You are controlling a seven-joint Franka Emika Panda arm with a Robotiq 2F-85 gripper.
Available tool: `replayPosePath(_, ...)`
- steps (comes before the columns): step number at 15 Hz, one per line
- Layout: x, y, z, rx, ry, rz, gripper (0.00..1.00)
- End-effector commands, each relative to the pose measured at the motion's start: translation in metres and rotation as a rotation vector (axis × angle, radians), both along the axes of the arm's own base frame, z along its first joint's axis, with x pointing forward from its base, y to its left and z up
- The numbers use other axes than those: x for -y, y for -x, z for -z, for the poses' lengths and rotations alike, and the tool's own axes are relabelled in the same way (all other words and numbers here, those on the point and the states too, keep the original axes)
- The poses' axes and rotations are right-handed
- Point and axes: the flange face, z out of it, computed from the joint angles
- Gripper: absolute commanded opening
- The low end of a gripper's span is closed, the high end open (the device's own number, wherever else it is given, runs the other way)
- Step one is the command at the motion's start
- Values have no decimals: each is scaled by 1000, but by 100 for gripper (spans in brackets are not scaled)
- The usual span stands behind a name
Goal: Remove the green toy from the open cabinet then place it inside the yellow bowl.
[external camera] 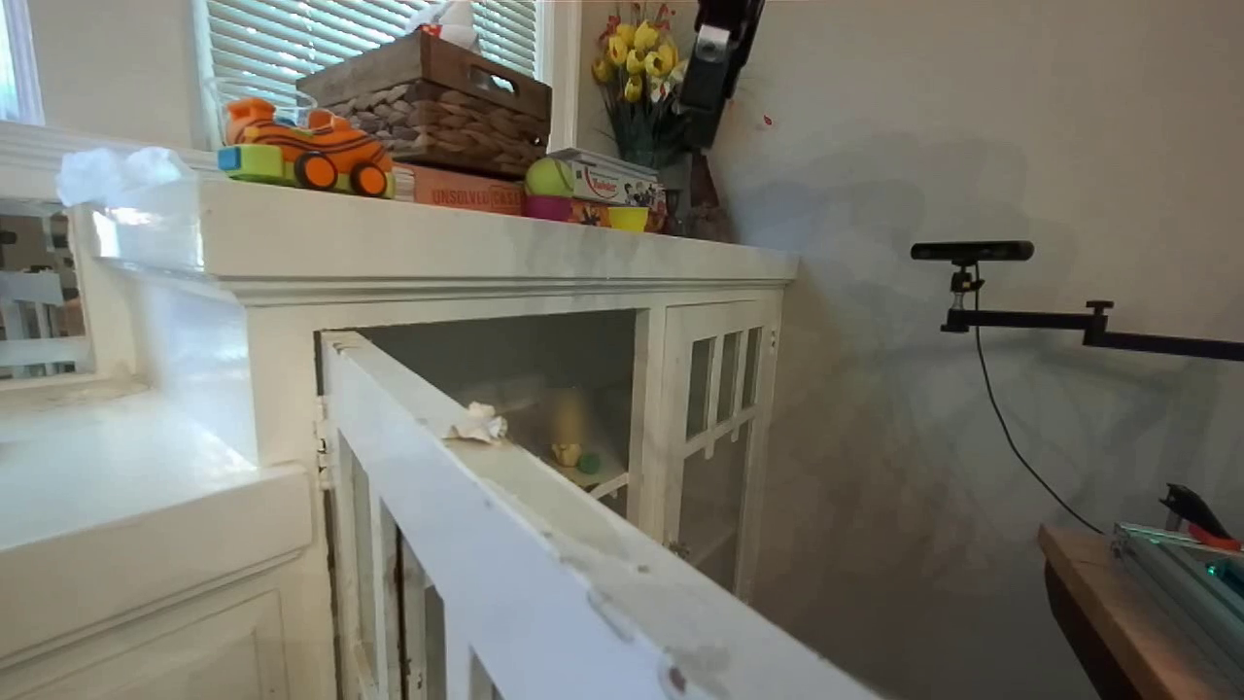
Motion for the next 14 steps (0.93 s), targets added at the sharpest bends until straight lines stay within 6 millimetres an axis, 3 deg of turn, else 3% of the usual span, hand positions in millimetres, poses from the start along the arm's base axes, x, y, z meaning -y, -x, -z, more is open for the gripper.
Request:
replayPosePath(1,43,-11,34,16,16,186,100)
replayPosePath(4,86,-17,76,53,-19,346,100)
replayPosePath(7,113,-23,106,85,-42,509,100)
replayPosePath(8,117,-25,112,94,-32,554,100)
replayPosePath(9,116,-22,102,66,-41,476,100)
replayPosePath(14,119,-25,113,93,-28,520,100)
